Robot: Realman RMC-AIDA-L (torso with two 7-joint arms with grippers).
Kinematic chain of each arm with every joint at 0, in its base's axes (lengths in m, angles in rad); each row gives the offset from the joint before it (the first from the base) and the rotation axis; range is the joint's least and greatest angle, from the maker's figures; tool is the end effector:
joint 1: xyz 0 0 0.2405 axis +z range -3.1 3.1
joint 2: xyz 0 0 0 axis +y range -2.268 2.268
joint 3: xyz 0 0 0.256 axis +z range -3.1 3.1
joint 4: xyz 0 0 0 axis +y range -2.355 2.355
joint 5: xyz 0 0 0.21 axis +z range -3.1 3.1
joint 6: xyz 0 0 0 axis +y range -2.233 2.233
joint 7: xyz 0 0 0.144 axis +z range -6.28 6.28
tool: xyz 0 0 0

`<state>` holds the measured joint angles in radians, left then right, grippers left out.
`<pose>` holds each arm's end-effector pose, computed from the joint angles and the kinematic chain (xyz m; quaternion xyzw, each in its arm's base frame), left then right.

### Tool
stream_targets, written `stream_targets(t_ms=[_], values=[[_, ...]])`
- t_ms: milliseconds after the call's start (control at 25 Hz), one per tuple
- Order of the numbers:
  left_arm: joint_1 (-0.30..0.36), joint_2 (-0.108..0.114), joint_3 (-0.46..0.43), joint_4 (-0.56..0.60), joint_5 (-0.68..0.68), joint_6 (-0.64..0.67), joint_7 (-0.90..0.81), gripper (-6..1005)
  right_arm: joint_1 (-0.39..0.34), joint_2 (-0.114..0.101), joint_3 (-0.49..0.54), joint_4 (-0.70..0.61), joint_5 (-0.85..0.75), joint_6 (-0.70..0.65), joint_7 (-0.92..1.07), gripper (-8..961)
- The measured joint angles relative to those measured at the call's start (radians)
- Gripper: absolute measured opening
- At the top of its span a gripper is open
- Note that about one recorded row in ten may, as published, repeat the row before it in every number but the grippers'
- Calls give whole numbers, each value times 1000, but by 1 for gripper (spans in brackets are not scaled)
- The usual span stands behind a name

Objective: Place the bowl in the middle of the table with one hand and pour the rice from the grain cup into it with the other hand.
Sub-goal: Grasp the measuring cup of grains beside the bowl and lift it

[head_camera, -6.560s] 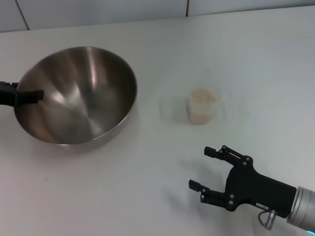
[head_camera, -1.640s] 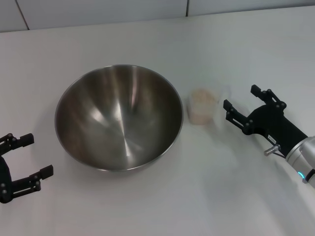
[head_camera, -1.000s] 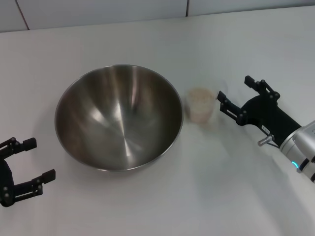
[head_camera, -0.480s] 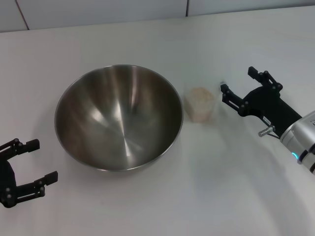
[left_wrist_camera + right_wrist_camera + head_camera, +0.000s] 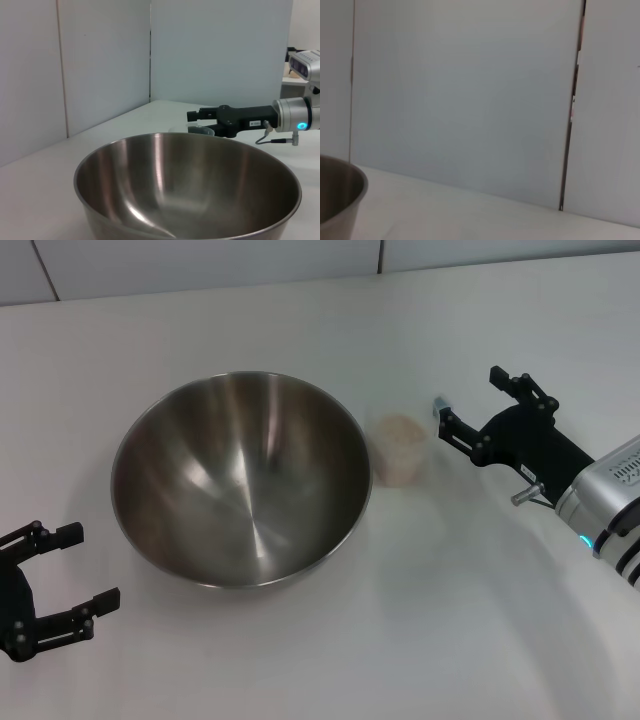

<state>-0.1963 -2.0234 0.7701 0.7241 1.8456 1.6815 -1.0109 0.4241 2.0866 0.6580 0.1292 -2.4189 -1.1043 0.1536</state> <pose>-0.3334 0.2377 0.0317 -0.9452 -0.1263 -0.2285 0.1963 0.3252 0.3086 -0.0590 -0.8012 0.1953 0.2393 0.5124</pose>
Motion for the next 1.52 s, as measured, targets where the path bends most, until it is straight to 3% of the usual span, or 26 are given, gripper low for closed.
stream_targets(t_ms=[480, 720, 1240, 1520], values=[[0, 0, 0, -1, 0, 0, 0, 844, 12, 3, 41, 25, 0, 48, 0, 674], [0, 0, 0, -1, 1, 0, 0, 844, 15, 3, 41, 28, 0, 51, 0, 435], [-3, 0, 0, -2, 1, 0, 0, 844, 17, 3, 41, 41, 0, 60, 0, 17], [-3, 0, 0, -2, 1, 0, 0, 844, 3, 1, 54, 47, 0, -49, 0, 5]])
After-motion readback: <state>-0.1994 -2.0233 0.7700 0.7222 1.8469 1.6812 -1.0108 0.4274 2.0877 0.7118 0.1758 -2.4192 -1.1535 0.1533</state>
